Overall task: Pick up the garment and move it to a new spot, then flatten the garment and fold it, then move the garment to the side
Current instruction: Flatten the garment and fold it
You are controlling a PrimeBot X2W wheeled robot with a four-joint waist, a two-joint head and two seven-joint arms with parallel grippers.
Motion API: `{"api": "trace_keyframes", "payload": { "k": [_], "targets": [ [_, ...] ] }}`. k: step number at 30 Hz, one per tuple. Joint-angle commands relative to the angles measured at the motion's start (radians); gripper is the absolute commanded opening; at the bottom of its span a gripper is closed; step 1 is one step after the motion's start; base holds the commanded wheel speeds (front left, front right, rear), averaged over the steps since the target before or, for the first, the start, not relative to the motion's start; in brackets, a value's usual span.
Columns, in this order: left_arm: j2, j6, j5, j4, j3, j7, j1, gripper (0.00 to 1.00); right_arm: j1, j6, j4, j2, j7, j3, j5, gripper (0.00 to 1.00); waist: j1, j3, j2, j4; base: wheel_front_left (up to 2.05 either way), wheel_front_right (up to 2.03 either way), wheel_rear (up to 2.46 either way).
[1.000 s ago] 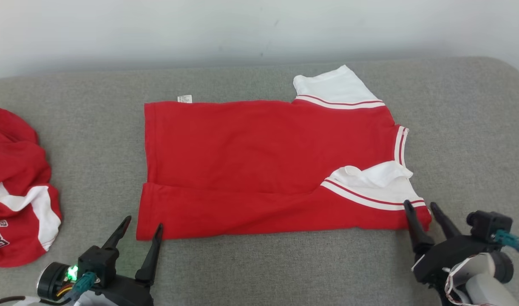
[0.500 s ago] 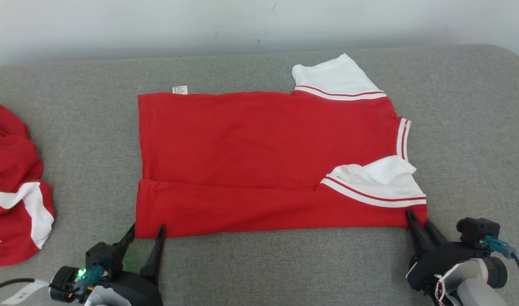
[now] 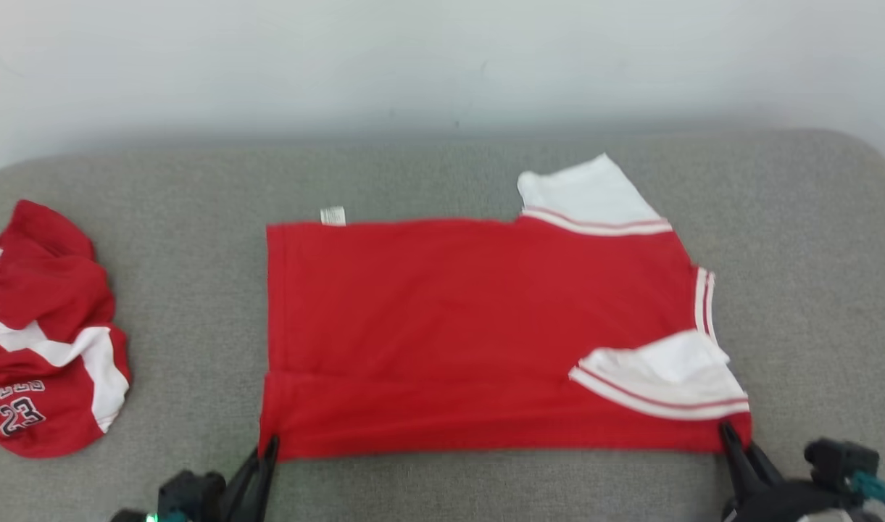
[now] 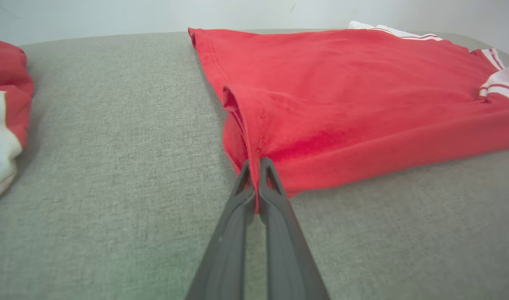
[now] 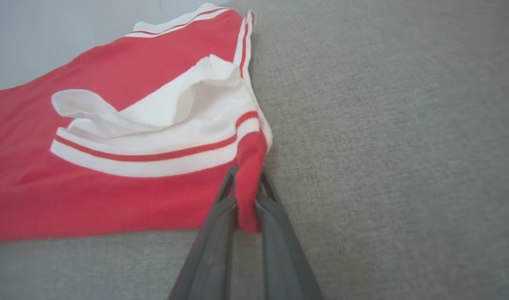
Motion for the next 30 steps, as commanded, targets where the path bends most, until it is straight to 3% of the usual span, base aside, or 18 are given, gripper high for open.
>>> {"api": "trace_keyframes", "payload": {
  "k": [1,10,17,18,19,20,30],
  "targets": [
    [-0.003,0.003,0.004,-0.009,0.007,-0.003,0.032,0.00,0.039,-0.002,-0.014,-0.013,0.000,-0.011,0.006,0.00,0.0000,-0.043,0.0000,0.010,0.00,0.00,0.00],
    [-0.016,0.003,0.011,-0.051,0.012,-0.003,0.155,0.00,0.210,-0.002,-0.166,-0.010,0.081,-0.103,-0.029,0.00,0.0000,-0.080,0.0000,-0.003,0.00,0.00,0.00],
    [-0.032,0.003,0.008,-0.044,0.037,-0.003,0.175,0.00,0.273,-0.002,-0.261,0.042,0.139,-0.150,-0.036,0.00,0.0000,-0.073,0.0000,-0.014,0.00,0.00,0.00],
    [-0.032,0.003,0.017,-0.041,0.040,-0.003,0.176,0.47,0.277,-0.002,-0.269,0.046,0.142,-0.145,-0.036,0.41,0.0000,-0.076,0.0000,-0.014,0.00,0.00,0.00],
    [-0.034,0.003,0.022,-0.039,0.042,-0.003,0.178,0.73,0.280,-0.002,-0.276,0.044,0.139,-0.141,-0.043,0.88,0.0000,-0.079,0.0000,-0.013,0.00,0.00,0.00],
    [-0.037,0.003,0.025,-0.042,0.048,-0.003,0.180,1.00,0.283,-0.002,-0.279,0.043,0.136,-0.139,-0.049,1.00,0.0000,-0.082,0.0000,-0.013,0.00,0.00,0.00],
    [-0.072,0.003,0.121,-0.198,0.183,-0.003,0.220,1.00,0.263,-0.002,-0.349,0.040,0.036,-0.127,-0.094,1.00,0.0000,-0.111,0.0000,0.009,0.00,0.00,0.00]
  ]
}}
